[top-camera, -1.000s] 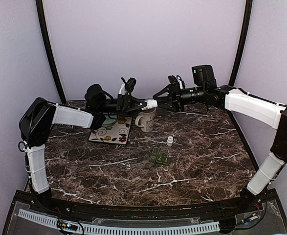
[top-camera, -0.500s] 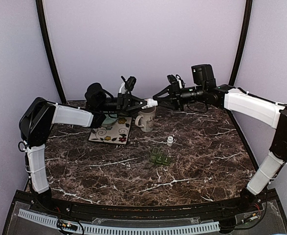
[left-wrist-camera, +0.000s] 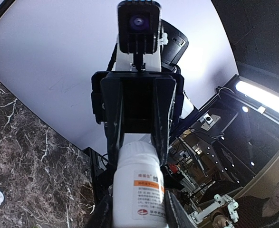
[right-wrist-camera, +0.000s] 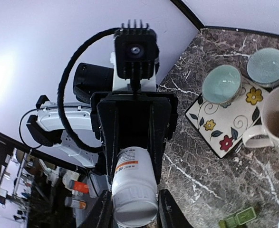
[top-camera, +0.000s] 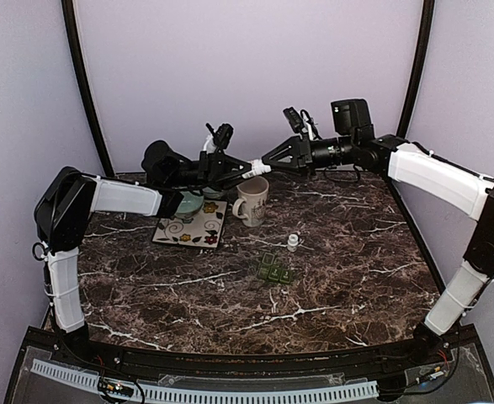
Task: Sort the pills into containers
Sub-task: Unscrew the lid of the pill bottle.
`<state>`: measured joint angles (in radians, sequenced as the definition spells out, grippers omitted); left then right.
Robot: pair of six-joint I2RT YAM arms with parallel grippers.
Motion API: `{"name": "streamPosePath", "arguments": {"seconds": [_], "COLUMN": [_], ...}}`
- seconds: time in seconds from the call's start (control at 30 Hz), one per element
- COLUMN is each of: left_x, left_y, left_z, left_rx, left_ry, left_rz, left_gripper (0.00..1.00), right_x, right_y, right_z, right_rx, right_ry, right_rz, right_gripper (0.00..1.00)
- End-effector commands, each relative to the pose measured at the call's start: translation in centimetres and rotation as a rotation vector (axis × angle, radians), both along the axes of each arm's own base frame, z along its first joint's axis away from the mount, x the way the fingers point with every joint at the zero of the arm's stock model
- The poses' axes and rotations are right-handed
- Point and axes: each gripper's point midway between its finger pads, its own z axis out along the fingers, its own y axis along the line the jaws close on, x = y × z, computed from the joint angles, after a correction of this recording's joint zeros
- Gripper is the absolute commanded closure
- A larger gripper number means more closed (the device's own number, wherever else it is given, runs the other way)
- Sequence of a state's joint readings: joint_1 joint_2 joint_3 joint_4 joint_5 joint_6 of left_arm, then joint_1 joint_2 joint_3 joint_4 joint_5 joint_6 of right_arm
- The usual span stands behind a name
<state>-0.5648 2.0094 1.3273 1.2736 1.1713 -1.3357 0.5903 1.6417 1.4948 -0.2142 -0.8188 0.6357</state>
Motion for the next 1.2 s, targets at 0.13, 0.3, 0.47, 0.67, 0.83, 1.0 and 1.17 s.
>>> {"name": "streamPosePath", "arguments": {"seconds": [0.13, 0.3, 0.47, 0.67, 0.83, 1.0, 1.17], "left_x": [-1.8, -2.0, -2.2, -2.4, -2.5, -2.5, -2.5], "left_y": [0.9, 1.0, 1.3, 1.4, 1.4, 1.4, 1.4], "left_z": [4.4, 4.1, 3.7, 3.2, 3.1, 2.9, 2.6], "left_rx": [-0.093, -0.093, -0.105, -0.104, -0.102, -0.103, -0.100], "left_ry": [-0.031, -0.009, 0.014, 0.032, 0.037, 0.039, 0.037], "left_rz": [-0.043, -0.036, -0.031, -0.033, -0.038, -0.039, -0.036], "left_gripper": [1.00, 1.00, 1.00, 1.00, 1.00, 1.00, 1.00], "right_x": [-0.2, 0.3, 0.6, 0.7, 0.6, 0.5, 0.3], "right_y": [-0.3, -0.8, -1.3, -1.2, -1.2, -1.3, -1.2], "right_z": [1.0, 0.2, -0.1, -0.5, -0.6, -0.7, -0.4], "right_rx": [-0.110, -0.181, -0.199, -0.202, -0.206, -0.207, -0.193], "right_ry": [-0.433, -0.558, -0.625, -0.644, -0.655, -0.654, -0.646], "right_rz": [0.040, -0.008, -0.044, -0.039, -0.038, -0.037, -0.033], "right_gripper": [1.00, 1.00, 1.00, 1.00, 1.00, 1.00, 1.00]}}
